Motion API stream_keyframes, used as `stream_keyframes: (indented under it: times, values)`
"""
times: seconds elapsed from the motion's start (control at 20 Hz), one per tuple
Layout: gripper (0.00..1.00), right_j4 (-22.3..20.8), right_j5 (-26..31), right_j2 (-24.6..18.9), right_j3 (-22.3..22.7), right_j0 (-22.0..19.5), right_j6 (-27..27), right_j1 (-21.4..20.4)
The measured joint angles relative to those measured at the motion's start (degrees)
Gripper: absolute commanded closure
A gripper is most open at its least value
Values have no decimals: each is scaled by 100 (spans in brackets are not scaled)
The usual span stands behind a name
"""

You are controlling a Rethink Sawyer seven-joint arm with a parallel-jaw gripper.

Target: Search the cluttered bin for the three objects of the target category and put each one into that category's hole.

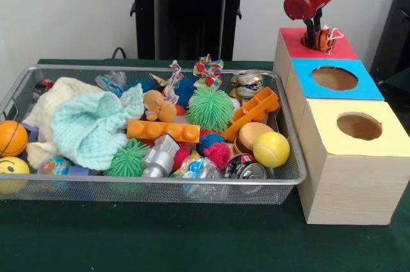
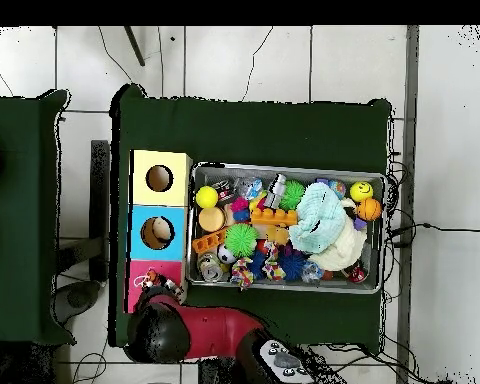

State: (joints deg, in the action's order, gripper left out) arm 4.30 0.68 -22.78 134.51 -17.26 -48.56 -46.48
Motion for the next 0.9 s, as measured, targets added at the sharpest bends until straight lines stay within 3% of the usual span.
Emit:
stream_keyframes:
  times: [0.5,0.55,0.9]
  values:
    - [100,35,269,94,-183,81,0,-272]
    - [0,36,270,143,-190,110,0,-314]
    - [0,75,269,234,-206,173,0,-336]
